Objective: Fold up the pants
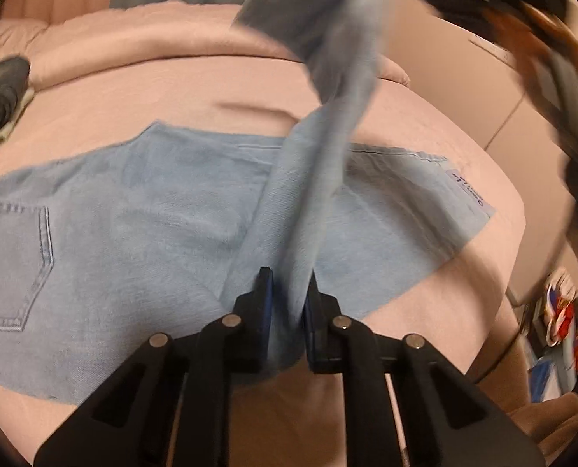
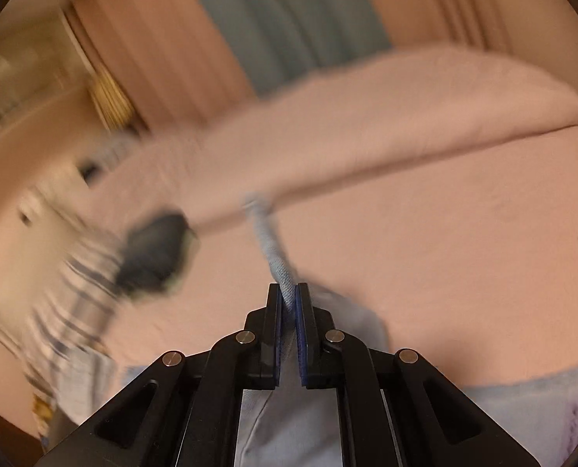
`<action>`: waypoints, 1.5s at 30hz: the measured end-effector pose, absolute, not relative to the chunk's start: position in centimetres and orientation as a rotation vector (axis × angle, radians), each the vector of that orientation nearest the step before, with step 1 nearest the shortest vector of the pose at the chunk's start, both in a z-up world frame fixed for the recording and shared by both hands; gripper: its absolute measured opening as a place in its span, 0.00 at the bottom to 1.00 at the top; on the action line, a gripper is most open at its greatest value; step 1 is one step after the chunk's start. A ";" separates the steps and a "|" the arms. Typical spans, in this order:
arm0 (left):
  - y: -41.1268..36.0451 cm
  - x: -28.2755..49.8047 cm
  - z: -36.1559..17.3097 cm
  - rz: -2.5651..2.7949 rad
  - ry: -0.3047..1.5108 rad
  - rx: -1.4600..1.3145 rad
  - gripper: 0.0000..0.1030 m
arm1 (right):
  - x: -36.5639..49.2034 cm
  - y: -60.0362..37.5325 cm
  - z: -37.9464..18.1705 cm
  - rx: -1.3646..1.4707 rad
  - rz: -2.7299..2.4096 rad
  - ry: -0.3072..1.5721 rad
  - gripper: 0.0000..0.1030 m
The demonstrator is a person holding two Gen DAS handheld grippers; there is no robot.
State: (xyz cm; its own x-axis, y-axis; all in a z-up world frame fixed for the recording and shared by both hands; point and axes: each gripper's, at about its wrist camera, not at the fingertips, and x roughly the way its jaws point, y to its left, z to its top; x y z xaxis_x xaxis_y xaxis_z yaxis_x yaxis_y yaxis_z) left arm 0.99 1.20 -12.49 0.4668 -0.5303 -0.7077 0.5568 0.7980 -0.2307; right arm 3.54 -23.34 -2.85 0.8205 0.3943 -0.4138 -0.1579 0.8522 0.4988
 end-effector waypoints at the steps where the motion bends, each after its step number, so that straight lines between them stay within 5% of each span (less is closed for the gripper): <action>1: 0.7 0.7 -12.4 -0.666 0.854 0.056 0.13 | 1.2 -25.3 -3.1 0.500 0.286 0.504 0.07; 10: -1.8 0.4 -13.5 -0.625 0.920 0.174 0.14 | -8.3 -37.8 -20.6 0.834 0.053 0.692 0.07; 12: -1.9 0.5 -13.4 -0.611 0.927 0.181 0.14 | -9.1 -38.2 -22.8 0.944 0.073 0.691 0.16; 14: -2.0 0.6 -13.5 -0.599 0.941 0.172 0.15 | -9.4 -38.7 -22.7 0.956 0.054 0.668 0.36; 18: -3.2 0.1 -14.1 -0.573 0.944 0.185 0.15 | -9.1 -41.2 -22.9 1.013 0.024 0.618 0.43; 21: -4.2 2.0 -14.6 -0.560 0.954 0.174 0.15 | -8.1 -41.6 -22.5 0.973 -0.015 0.621 0.37; 22: -4.3 2.2 -14.5 -0.557 0.958 0.168 0.16 | -7.4 -41.5 -22.1 0.947 -0.020 0.641 0.12; 23: -4.3 2.3 -14.5 -0.555 0.962 0.160 0.16 | -7.1 -41.7 -22.2 0.933 -0.011 0.647 0.05; 32: -4.3 2.3 -13.8 -0.552 0.939 0.120 0.17 | -10.5 -38.7 -7.7 0.646 0.233 0.266 0.05; 40: -4.2 2.3 -14.3 -0.561 0.942 0.155 0.21 | -11.4 -42.9 -21.9 0.918 -0.041 0.559 0.05; 45: -4.2 2.9 -14.3 -0.554 0.954 0.158 0.21 | -11.3 -42.9 -22.3 0.893 -0.072 0.588 0.05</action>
